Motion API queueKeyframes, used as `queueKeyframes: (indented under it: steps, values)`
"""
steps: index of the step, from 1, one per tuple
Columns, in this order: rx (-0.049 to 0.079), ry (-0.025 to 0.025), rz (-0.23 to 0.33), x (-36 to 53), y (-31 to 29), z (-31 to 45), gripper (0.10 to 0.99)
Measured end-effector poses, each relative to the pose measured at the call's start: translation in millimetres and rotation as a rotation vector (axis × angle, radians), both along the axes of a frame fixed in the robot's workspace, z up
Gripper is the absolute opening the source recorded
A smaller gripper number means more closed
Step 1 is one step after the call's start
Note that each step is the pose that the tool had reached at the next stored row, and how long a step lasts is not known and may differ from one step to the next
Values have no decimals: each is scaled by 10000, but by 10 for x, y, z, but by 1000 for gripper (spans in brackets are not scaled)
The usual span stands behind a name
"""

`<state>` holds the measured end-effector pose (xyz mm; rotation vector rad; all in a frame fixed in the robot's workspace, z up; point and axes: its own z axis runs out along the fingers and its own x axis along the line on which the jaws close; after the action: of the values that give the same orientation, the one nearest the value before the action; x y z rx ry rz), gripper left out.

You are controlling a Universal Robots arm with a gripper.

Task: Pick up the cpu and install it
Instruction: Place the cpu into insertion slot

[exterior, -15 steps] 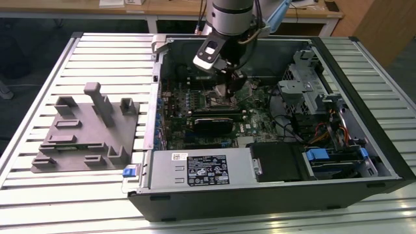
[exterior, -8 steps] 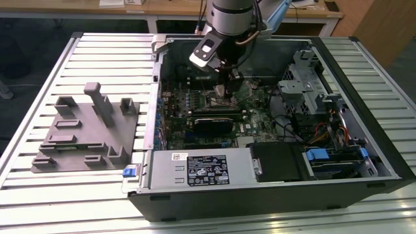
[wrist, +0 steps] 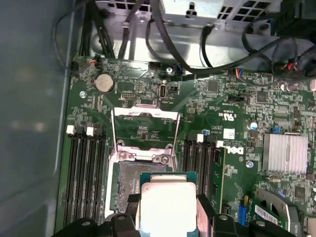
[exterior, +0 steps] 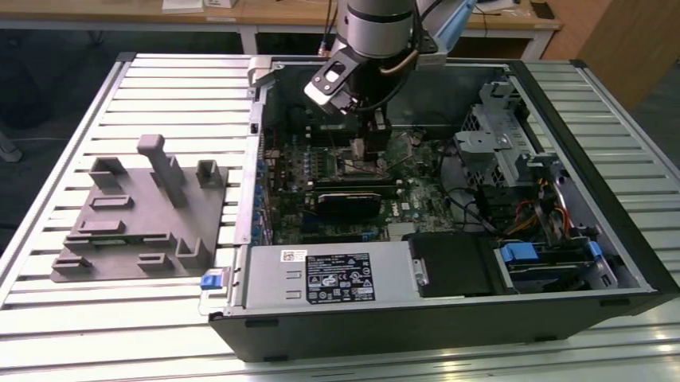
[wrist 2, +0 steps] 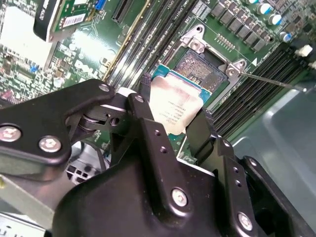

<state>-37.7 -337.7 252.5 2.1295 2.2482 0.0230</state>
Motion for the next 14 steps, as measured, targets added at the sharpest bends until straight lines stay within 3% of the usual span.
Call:
queueKeyframes:
  steps: [5, 14]
  values:
    - [-1, 0, -453, 0, 14, -18, 537]
    - [-2, 1, -456, 0, 69, -55, 537]
